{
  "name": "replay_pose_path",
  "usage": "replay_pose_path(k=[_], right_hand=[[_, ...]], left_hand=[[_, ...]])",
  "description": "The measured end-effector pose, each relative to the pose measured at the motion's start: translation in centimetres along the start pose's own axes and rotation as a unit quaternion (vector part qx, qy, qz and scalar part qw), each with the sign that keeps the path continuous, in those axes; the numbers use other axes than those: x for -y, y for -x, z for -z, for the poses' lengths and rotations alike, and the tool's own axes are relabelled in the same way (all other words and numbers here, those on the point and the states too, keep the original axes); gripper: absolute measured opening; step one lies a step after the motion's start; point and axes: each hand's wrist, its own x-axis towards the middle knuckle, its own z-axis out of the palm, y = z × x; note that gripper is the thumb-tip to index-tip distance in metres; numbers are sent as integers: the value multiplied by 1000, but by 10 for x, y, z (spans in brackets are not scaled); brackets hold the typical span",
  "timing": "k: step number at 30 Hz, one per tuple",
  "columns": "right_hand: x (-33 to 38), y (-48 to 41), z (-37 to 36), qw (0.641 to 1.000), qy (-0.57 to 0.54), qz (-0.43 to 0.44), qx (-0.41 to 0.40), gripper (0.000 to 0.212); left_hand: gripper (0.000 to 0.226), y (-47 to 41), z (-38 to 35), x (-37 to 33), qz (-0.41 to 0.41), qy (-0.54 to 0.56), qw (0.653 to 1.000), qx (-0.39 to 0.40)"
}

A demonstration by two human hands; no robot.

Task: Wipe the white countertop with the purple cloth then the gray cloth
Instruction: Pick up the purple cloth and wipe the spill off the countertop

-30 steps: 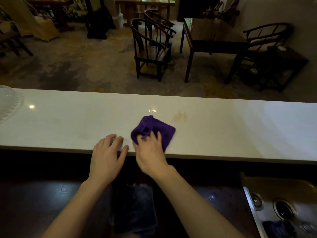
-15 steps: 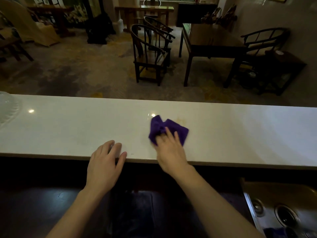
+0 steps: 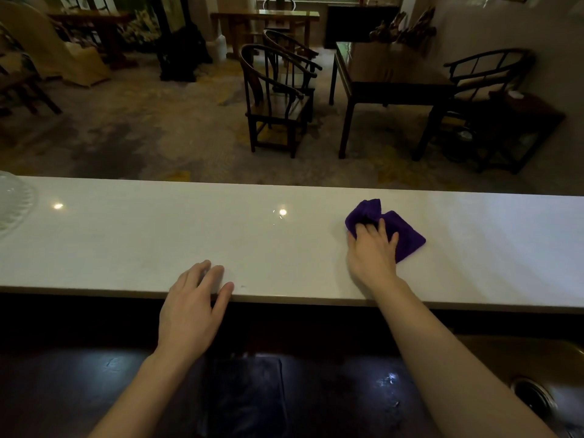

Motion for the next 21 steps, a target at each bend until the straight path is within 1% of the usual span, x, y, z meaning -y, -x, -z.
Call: replay_pose_path(k=[4,12,17,21], right_hand=[[16,-11,-5,1000,-11,-8,13,33],[66,-24,-26,999,-33,28,23,33],[105,-25,-37,994,-70,74,41,32],[130,-15,-47,984,-84,139,71,31]], left_hand=[[42,0,-1,0,0,0,1000,-3],[41,1,-2,1,1,5,1000,-6],[37,0,-3,2,3,7,1000,-5],[36,0,-3,2,1,1,1000,-8]])
